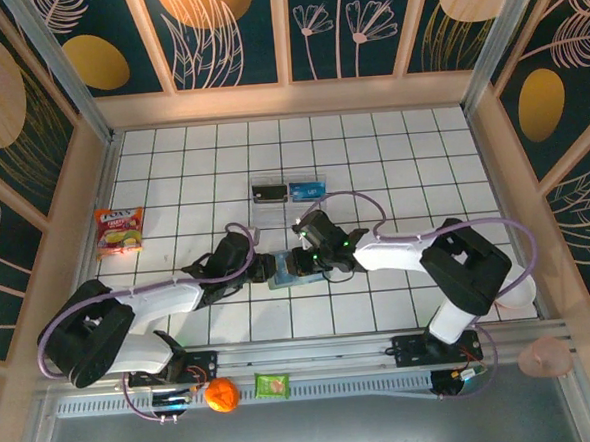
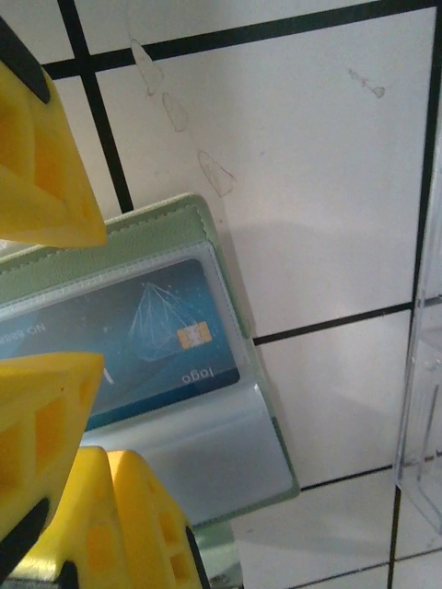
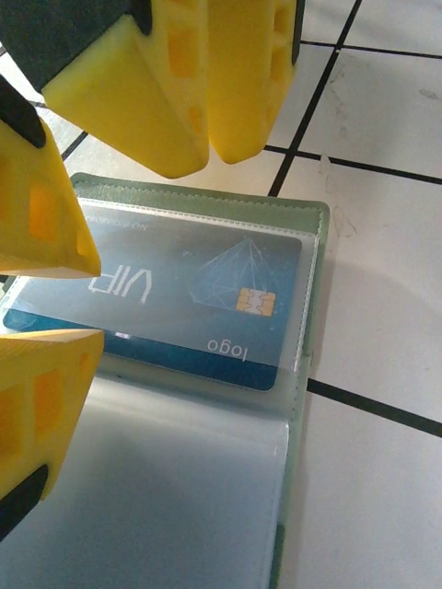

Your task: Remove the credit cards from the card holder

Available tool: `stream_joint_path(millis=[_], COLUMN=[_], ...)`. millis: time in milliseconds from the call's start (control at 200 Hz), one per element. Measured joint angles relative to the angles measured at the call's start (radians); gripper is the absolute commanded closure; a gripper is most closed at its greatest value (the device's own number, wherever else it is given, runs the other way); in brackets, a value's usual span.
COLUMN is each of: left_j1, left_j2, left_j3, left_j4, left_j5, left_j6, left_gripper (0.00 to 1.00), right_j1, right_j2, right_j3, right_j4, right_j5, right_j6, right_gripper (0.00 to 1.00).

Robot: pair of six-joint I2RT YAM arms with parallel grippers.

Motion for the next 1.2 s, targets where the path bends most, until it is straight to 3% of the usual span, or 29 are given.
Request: stream_joint_path(millis=[696, 1031, 1201], left_j1=[0.000, 0.000, 0.000], left_j2=[0.072, 0.075, 0.074], left_j3=[0.001, 0.001, 0.002], left_j4=[0.000, 0.002, 0.001], left_j5=[-0.027, -0.030, -0.030], left_j6=[0.018, 0.020, 0.027], left_gripper=[0.73, 0.74, 0.71], right_j1=[0.003, 0.073, 0.089], right_j2=[0.067, 0.067, 0.064], right_j3=[0.018, 0.063, 0.063], right_j4=[0.033, -0.045, -0.048], right_j5=[-0.002, 0.201, 0.255], right_j6=[0.000, 0.001, -0.004], right_gripper=[0.75, 0.75, 0.69])
